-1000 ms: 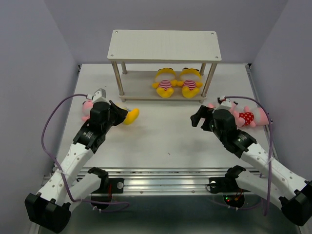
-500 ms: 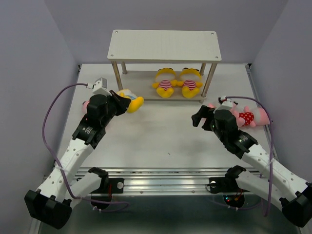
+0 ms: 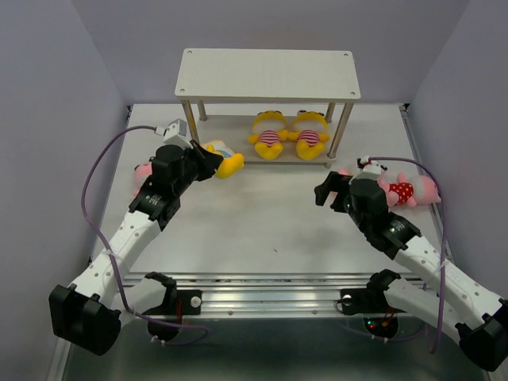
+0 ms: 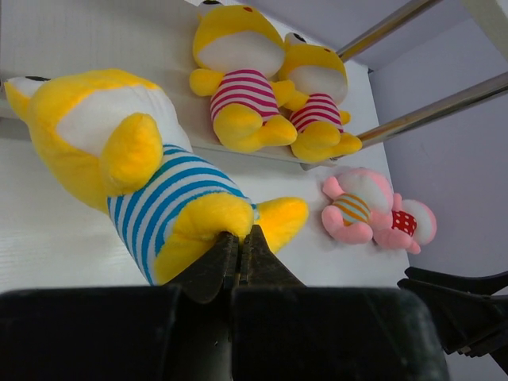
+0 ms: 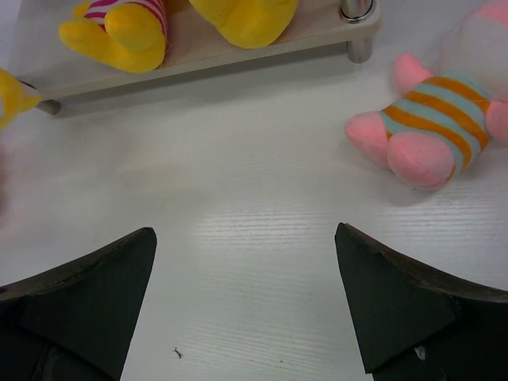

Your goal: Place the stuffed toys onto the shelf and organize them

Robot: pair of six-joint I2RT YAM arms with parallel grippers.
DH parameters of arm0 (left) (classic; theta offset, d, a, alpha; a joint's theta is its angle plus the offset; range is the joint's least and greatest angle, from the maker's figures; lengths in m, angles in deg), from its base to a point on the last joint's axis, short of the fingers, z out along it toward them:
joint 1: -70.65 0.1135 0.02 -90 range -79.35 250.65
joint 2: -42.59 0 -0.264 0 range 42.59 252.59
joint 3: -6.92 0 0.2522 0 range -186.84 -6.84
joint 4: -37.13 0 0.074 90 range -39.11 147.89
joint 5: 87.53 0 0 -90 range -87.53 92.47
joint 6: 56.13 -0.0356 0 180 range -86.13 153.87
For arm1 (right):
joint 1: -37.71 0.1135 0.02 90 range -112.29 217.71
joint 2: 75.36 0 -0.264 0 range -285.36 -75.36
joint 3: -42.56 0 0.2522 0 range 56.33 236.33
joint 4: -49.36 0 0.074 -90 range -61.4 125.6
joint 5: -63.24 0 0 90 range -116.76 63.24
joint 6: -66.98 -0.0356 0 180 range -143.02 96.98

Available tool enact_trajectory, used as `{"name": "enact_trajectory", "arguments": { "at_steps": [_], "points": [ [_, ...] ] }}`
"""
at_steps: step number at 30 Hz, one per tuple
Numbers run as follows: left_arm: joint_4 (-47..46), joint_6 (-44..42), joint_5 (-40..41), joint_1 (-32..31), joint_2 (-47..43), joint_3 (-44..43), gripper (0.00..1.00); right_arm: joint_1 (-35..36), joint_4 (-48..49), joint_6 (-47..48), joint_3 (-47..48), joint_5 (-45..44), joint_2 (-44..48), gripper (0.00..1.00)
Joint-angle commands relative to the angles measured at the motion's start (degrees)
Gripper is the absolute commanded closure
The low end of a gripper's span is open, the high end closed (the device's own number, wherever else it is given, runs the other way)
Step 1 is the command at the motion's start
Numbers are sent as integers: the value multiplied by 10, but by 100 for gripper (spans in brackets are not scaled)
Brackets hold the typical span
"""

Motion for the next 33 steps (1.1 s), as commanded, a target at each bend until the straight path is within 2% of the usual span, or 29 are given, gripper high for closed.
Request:
{"name": "enact_trajectory", "arguments": {
  "at_steps": [1, 20, 33],
  "points": [
    [-82, -24, -17, -2, 7, -34, 100, 5, 7, 14, 15, -21, 8, 0],
    [-180, -54, -11, -1, 117, -48, 100, 5, 10, 25, 23, -46, 1, 0],
    [-230, -61, -32, 41, 195, -45, 100, 5, 29, 30, 26, -38, -2, 0]
  ]
}}
